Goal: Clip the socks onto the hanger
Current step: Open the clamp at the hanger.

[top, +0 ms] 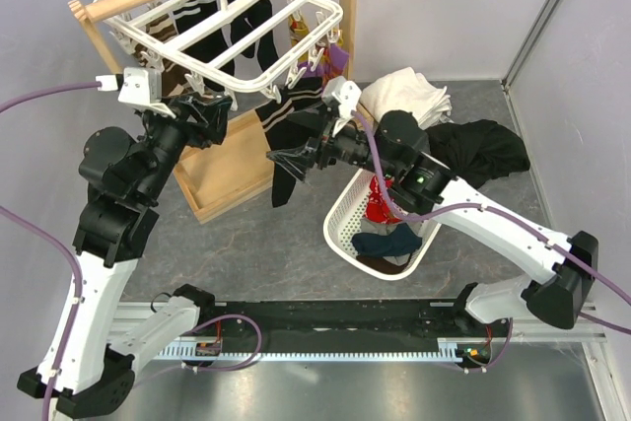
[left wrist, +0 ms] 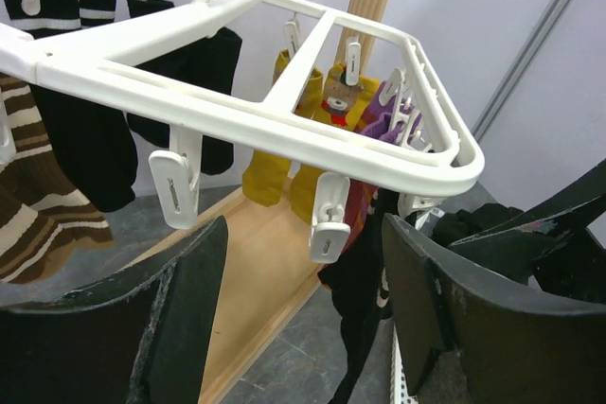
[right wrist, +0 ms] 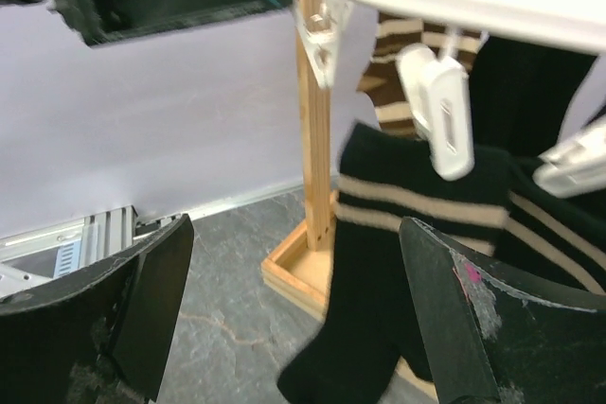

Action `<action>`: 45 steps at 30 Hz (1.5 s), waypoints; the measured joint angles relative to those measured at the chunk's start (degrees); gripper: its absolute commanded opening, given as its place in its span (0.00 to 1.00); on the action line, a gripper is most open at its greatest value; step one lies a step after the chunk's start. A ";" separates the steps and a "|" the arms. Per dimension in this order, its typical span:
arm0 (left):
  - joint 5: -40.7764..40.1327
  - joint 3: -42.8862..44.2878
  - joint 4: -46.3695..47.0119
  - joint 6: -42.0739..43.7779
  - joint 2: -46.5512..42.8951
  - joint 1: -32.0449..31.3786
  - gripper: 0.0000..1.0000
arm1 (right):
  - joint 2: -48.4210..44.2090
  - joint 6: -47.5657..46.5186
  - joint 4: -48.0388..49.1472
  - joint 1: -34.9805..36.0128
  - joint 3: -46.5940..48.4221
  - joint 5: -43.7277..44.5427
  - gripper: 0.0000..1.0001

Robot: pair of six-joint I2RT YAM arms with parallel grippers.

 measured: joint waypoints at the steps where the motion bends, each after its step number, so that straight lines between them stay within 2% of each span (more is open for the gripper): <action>1: -0.15 0.11 -0.33 0.02 0.26 0.00 0.69 | 0.94 -0.63 0.11 0.70 0.96 0.52 0.96; 15: -1.84 1.03 -0.79 0.07 2.69 0.00 0.45 | 6.67 -3.34 3.96 3.78 5.01 3.58 0.96; 23: -1.86 1.70 -0.87 0.02 3.39 0.00 0.22 | 7.98 -3.30 5.33 3.96 5.73 3.61 0.96; 28: -1.44 2.51 -0.90 -0.04 3.37 0.00 0.11 | 8.28 -2.86 6.62 3.96 6.71 3.19 0.95; 39: 1.07 3.74 -2.49 -2.32 3.39 0.00 0.06 | 11.87 -2.73 8.66 3.96 10.86 1.36 0.83; 45: 2.69 4.63 -3.54 -5.44 3.41 0.00 0.04 | 14.38 -6.69 8.55 3.96 13.46 1.40 0.81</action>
